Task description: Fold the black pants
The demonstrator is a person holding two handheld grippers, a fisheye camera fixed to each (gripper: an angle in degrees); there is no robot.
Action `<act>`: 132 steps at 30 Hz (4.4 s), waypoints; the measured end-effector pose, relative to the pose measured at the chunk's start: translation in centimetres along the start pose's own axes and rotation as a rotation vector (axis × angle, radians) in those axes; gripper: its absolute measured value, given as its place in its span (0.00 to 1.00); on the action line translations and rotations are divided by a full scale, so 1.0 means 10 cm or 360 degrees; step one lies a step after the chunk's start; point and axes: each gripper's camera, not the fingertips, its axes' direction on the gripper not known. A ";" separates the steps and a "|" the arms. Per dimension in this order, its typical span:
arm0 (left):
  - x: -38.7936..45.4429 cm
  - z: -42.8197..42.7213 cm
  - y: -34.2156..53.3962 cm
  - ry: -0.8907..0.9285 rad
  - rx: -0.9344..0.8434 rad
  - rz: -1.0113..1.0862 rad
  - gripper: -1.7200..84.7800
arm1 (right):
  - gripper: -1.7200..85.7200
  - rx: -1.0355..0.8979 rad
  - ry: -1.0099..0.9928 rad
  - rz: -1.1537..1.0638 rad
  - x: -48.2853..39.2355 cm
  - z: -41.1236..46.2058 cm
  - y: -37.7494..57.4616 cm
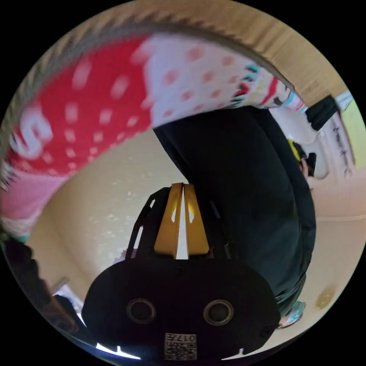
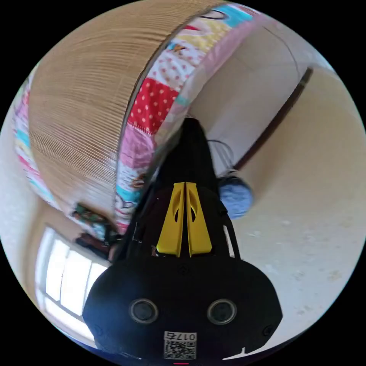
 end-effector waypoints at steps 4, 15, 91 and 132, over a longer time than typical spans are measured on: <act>0.35 -0.31 -0.26 -0.0092 -0.0156 0.0007 0.01 | 0.02 0.0071 -0.0841 0.0325 0.97 0.08 0.18; 1.45 0.10 -0.99 0.1040 0.0765 0.0277 0.01 | 0.02 0.0592 -0.2338 0.0710 1.95 0.18 -0.01; 4.74 0.20 -0.78 0.1255 0.1991 0.2752 0.06 | 0.03 0.0050 -0.1325 -0.3419 -0.81 0.36 4.74; 5.92 2.23 -1.11 0.0162 0.2810 0.2017 0.15 | 0.09 0.2816 -0.0059 -0.2737 0.41 2.55 7.93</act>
